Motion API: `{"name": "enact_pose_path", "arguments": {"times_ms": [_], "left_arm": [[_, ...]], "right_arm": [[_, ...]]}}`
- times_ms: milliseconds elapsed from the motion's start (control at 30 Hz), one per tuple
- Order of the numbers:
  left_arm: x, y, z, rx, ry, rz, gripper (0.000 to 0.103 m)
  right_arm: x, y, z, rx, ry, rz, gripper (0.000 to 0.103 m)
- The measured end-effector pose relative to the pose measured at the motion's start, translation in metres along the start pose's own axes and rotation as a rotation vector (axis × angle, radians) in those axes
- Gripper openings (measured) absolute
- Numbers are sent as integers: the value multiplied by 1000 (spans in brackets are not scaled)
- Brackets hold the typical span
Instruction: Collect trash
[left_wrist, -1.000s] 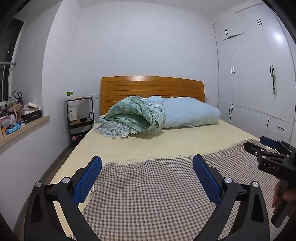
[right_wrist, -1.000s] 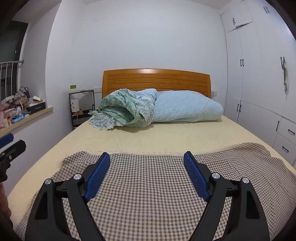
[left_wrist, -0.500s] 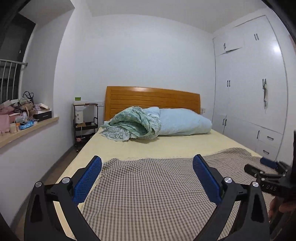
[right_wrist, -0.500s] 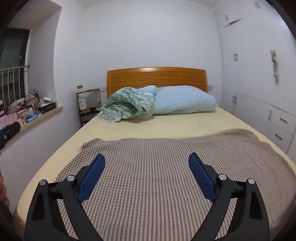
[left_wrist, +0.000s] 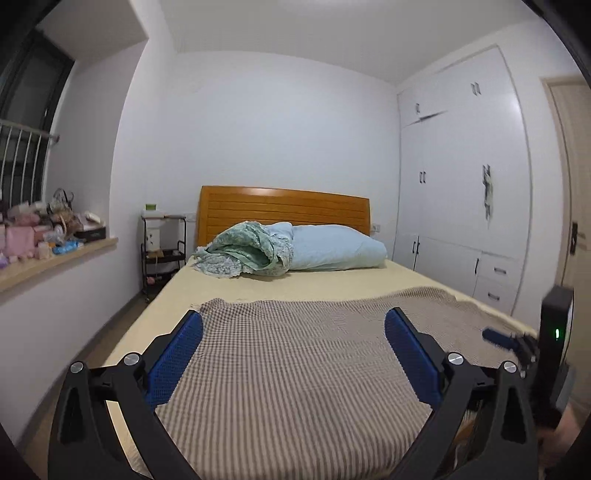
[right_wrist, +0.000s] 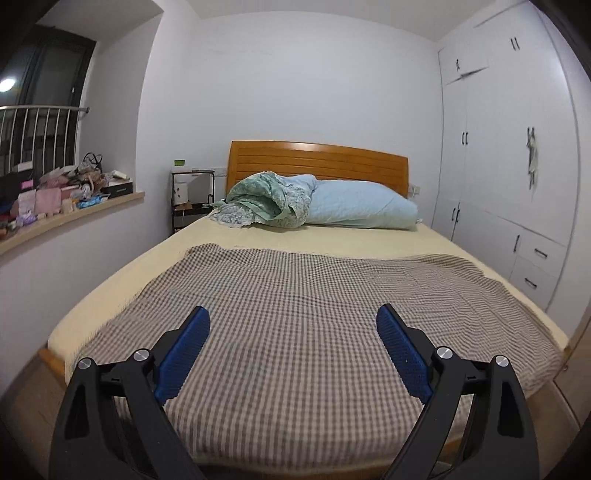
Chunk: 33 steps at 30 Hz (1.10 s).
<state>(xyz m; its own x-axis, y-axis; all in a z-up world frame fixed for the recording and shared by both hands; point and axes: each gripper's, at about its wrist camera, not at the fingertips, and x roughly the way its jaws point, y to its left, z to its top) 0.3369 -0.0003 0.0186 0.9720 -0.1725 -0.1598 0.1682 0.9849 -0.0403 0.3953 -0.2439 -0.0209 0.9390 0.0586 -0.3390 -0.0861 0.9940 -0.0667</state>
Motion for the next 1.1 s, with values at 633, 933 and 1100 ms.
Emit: {"name": "enact_pose_path", "arguments": {"times_ms": [633,933,1100], "left_arm": [[-271,-46,-96,42,-72,129,96],[-269,-27,-103,-29,33,165,96],[-265,-35,-101,11,26,156,96]], "right_arm": [[-206,24,-116,93,30,60,88],[-238,28,-118,130,-83,8,88],[-234,32,-121,106,-83,-17,88]]}}
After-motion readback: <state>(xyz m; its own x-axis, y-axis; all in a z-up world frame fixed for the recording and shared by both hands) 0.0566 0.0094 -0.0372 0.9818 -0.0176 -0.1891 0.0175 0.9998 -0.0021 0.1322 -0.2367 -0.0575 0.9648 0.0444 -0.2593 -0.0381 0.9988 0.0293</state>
